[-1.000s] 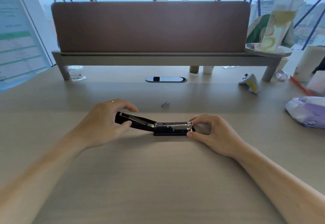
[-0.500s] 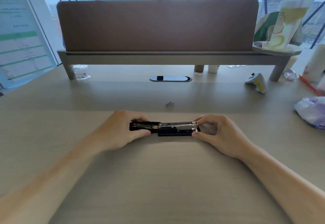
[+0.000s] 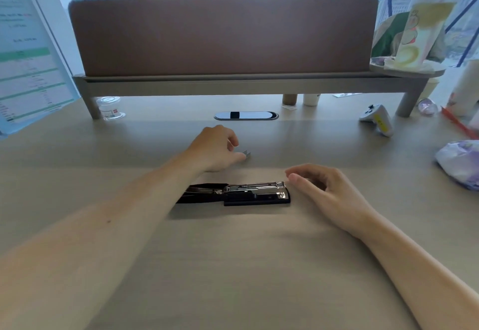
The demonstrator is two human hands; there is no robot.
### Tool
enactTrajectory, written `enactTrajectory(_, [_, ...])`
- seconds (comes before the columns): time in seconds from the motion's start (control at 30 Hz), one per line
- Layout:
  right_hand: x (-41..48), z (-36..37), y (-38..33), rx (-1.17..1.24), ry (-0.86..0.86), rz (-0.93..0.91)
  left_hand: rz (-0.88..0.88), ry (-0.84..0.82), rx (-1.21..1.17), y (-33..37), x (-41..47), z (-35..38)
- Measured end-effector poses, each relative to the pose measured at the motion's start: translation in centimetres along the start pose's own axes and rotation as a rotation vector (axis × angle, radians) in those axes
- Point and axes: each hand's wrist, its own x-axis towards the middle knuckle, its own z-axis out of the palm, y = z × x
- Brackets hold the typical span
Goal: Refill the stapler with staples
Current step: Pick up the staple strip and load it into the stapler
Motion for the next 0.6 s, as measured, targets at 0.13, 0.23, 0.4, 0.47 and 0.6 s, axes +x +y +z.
enactTrajectory(0.13, [-0.1, -0.3, 0.0, 0.020, -0.018, 0.016, 0.005, 0.055, 0.118, 0.7, 1.4, 2.4])
enactTrajectory(0.23, [0.0, -0.3, 0.0, 0.043, -0.035, 0.015, 0.062, 0.079, 0.138, 1.3, 1.3, 2.7])
enactTrajectory(0.4, [0.2, 0.2, -0.5, 0.102, 0.095, -0.005, 0.227, 0.226, -0.109, 3.1, -2.1, 1.5])
enactTrajectory(0.47, [0.3, 0.5, -1.0, 0.122, 0.173, -0.036, 0.357, 0.270, -0.203, 3.9, -4.8, 1.4])
enactTrajectory(0.6, [0.0, 1.4, -2.3, 0.196, 0.185, -0.085, 0.563, 0.300, -0.138, 3.7, -8.3, 2.2])
